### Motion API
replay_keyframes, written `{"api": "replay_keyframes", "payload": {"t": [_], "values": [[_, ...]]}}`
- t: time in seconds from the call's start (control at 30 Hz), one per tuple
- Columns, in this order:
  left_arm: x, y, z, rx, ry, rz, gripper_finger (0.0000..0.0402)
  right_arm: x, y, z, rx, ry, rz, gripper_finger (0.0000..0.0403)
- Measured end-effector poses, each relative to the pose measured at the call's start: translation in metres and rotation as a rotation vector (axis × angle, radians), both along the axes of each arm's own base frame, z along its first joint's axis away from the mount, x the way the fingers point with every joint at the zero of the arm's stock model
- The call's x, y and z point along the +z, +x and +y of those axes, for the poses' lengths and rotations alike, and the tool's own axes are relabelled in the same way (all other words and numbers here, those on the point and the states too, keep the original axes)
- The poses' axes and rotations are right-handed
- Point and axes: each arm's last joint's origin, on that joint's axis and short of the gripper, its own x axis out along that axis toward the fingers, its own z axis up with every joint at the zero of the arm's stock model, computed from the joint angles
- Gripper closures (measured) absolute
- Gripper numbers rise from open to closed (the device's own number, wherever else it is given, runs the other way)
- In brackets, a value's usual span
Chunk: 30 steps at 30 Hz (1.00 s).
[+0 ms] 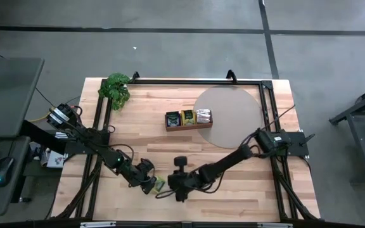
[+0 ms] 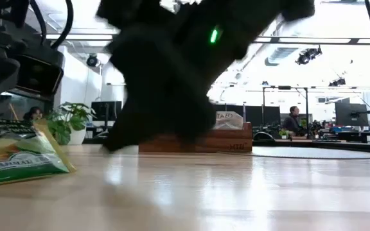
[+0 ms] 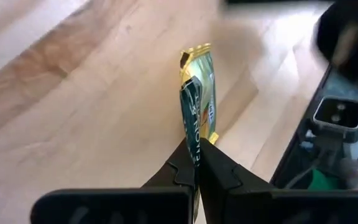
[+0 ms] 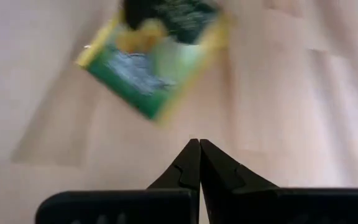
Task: Pick & Place Tea
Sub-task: Put the yellow tea bag into the middle section of the wooden organizer
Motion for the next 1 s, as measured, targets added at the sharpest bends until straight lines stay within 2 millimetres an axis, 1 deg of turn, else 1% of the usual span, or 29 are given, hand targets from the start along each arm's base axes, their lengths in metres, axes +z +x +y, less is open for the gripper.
{"api": "replay_keyframes", "payload": {"t": [0.1,0.17,0.27,0.37,0.5,0.6,0.7,0.77,0.9,1.0], "values": [[0.0,0.0,0.001,-0.029,0.03,-0.01,0.0401,0.024,-0.014,-0.005,-0.05,-0.072,0.071,0.0403],[-0.001,0.0,0.001,-0.06,0.07,-0.025,0.0401,0.035,-0.024,-0.011,-0.085,-0.097,0.142,0.0403],[-0.001,0.003,0.006,-0.105,0.138,-0.051,0.0401,0.044,-0.041,-0.018,-0.143,-0.127,0.253,0.0403],[-0.002,0.009,0.015,-0.149,0.204,-0.077,0.0401,0.056,-0.053,-0.023,-0.215,-0.173,0.295,0.0403],[-0.001,0.018,0.031,-0.206,0.285,-0.103,0.0401,0.059,-0.07,-0.031,-0.297,-0.223,0.402,0.0403],[0.005,0.029,0.041,-0.263,0.382,-0.104,0.0402,0.068,-0.082,-0.038,-0.383,-0.256,0.438,0.0403],[0.019,0.042,0.05,-0.329,0.484,-0.074,0.0401,0.075,-0.096,-0.043,-0.439,-0.253,0.41,0.0403],[0.032,0.051,0.056,-0.377,0.549,-0.053,0.0401,0.079,-0.11,-0.048,-0.465,-0.213,0.367,0.0403],[0.06,0.068,0.067,-0.454,0.7,-0.036,0.0401,0.081,-0.143,-0.064,-0.476,-0.07,0.22,0.0403],[0.079,0.079,0.08,-0.478,0.799,-0.044,0.0401,0.08,-0.163,-0.081,-0.464,0.025,0.088,0.0403]]}}
